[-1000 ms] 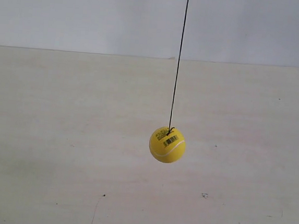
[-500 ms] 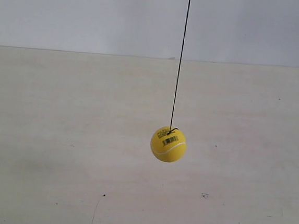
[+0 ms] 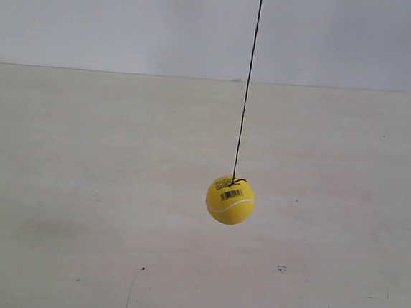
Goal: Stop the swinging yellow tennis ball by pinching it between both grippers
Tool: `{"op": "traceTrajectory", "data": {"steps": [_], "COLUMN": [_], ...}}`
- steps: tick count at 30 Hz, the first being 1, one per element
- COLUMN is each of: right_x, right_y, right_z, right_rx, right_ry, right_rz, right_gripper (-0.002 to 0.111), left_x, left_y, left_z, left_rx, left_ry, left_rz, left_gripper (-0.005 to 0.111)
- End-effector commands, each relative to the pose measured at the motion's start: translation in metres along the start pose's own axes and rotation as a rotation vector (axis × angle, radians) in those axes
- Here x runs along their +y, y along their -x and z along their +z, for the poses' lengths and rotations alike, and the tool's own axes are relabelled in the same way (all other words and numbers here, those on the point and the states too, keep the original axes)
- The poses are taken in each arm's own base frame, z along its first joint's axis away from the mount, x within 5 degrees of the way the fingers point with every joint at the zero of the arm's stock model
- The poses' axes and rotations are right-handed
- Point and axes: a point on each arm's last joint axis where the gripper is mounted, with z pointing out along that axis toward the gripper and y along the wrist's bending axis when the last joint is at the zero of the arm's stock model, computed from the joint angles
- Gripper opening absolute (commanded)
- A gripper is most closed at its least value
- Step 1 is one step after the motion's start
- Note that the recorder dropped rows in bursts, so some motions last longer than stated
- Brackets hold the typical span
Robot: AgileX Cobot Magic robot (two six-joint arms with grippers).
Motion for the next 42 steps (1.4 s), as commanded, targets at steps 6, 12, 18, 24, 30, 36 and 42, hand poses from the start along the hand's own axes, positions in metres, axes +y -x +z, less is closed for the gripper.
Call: {"op": "traceTrajectory", "data": {"steps": [6,12,18,24,30,36,42], "right_x": [0.0,0.0,0.0,0.0,0.0,0.0,0.0], "right_y": [0.0,0.0,0.0,0.0,0.0,0.0,0.0], "right_z": [0.0,0.0,0.0,0.0,0.0,0.0,0.0], "right_rx": [-0.001,-0.001,-0.001,-0.001,-0.001,-0.001,-0.001], "right_ry": [-0.002,-0.002,-0.002,-0.002,-0.002,-0.002,-0.002], "right_rz": [-0.008,-0.006,0.001,0.001,0.001,0.001,0.001], "right_gripper": [0.0,0.0,0.0,0.0,0.0,0.0,0.0], "left_x": [0.0,0.0,0.0,0.0,0.0,0.0,0.001], "left_y": [-0.001,-0.001,-0.001,-0.001,-0.001,-0.003,-0.02], "left_z": [-0.001,-0.001,-0.001,-0.001,-0.001,0.0,0.0], "left_rx": [0.003,0.003,0.003,0.003,0.003,0.008,0.054], "left_ry": [0.005,0.005,0.005,0.005,0.005,0.006,0.003], "left_rz": [-0.014,-0.014,-0.014,-0.01,-0.008,-0.014,-0.011], "left_gripper": [0.005,0.005,0.005,0.005,0.005,0.005,0.005]}}
